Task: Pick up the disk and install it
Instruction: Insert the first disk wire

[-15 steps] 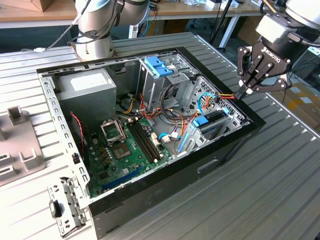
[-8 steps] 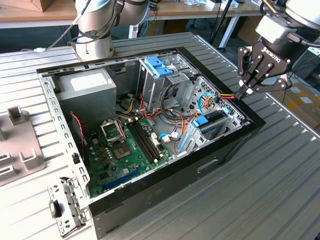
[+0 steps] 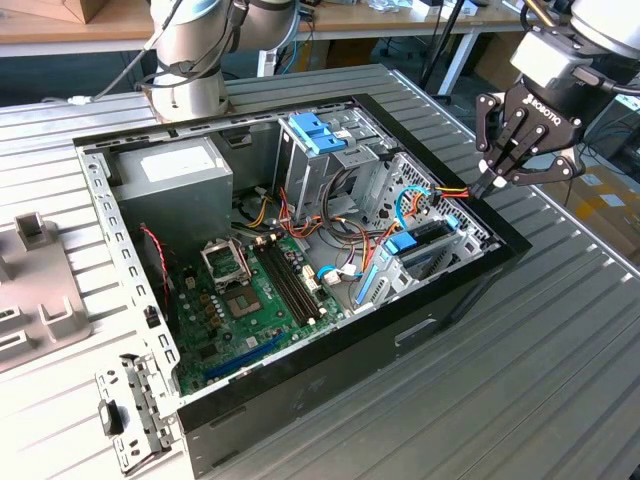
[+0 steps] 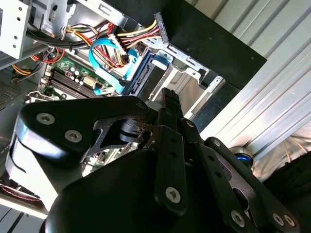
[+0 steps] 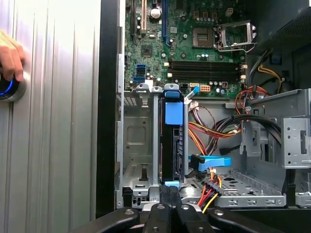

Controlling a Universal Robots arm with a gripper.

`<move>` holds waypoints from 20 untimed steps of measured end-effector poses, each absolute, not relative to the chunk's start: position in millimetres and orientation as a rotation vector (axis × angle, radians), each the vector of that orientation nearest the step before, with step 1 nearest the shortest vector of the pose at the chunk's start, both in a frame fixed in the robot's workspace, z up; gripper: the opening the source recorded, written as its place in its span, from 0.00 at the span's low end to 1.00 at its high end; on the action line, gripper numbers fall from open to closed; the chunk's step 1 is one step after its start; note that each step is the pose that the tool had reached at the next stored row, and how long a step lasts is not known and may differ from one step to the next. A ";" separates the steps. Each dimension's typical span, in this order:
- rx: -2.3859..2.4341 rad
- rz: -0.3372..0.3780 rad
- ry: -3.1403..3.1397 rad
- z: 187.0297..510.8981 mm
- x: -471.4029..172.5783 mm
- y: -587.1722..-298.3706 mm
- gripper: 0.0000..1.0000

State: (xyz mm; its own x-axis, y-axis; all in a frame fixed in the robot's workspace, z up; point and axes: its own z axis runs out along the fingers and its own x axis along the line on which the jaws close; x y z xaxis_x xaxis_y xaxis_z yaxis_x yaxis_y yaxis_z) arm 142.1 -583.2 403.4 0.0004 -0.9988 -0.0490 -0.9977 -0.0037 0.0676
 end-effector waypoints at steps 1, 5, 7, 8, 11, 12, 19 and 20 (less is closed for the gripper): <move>2.213 -0.128 -2.208 403.4 142.1 -583.2 0.11; 2.215 -0.125 -2.210 403.3 142.1 -583.2 0.11; 2.215 -0.124 -2.210 403.1 143.1 -583.1 0.11; 2.215 -0.125 -2.209 402.8 143.6 -583.1 0.11; 2.217 -0.125 -2.208 402.1 147.3 -581.9 0.11; 2.218 -0.125 -2.207 402.1 148.5 -581.3 0.11; 2.252 -0.125 -2.169 400.8 159.0 -574.2 0.11; 2.266 -0.125 -2.154 400.6 159.3 -574.1 0.11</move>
State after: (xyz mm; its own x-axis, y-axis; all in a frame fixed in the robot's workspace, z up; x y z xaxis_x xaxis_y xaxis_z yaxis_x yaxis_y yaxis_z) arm 159.3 -574.1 400.6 0.0487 -0.9976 -0.0490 -0.9966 -0.0518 0.0639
